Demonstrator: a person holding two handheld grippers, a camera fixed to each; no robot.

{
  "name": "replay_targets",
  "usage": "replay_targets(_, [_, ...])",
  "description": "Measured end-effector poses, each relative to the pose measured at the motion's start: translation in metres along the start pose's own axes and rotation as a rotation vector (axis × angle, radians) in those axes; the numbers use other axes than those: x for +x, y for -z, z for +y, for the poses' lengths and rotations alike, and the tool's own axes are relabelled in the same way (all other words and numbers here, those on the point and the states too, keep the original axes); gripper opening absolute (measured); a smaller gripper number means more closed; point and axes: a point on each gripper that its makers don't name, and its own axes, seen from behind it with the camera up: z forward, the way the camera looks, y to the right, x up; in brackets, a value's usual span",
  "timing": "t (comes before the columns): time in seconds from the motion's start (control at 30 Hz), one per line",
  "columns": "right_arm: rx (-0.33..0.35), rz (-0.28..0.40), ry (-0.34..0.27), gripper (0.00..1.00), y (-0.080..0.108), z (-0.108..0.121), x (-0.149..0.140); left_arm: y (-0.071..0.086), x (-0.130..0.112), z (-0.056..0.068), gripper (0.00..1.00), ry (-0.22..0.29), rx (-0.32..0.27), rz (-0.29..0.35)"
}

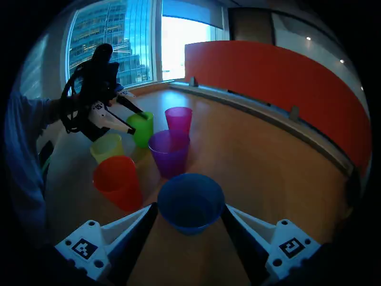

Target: Pour water

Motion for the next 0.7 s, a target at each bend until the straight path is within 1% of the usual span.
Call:
replay_targets(0.17, [-0.002, 0.001, 0.006, 0.99, 0.0006, 0.0007, 0.0012, -0.0017, -0.0027, -0.0004, 0.98, -0.011, 0.001, -0.014])
replay_targets(0.27, [-0.004, 0.001, 0.005, 1.00, 0.0016, 0.0009, 0.0016, -0.0027, -0.0044, -0.0030, 0.98, -0.017, 0.013, -0.025])
replay_targets(0.33, [-0.004, 0.002, 0.005, 1.00, 0.0022, 0.0009, 0.0017, -0.0034, -0.0053, -0.0030, 0.95, -0.020, 0.014, -0.031])
replay_targets(0.4, [-0.005, 0.003, 0.006, 1.00, 0.0027, 0.0008, 0.0019, -0.0039, -0.0059, -0.0023, 0.86, -0.022, 0.013, -0.033])
replay_targets(0.5, [-0.007, 0.004, 0.006, 1.00, 0.0033, 0.0009, 0.0021, -0.0042, -0.0057, -0.0016, 0.86, -0.022, 0.012, -0.032])
replay_targets(0.7, [-0.007, 0.008, 0.008, 1.00, 0.0034, 0.0010, 0.0031, -0.0021, -0.0043, -0.0016, 0.86, -0.005, 0.007, -0.025])
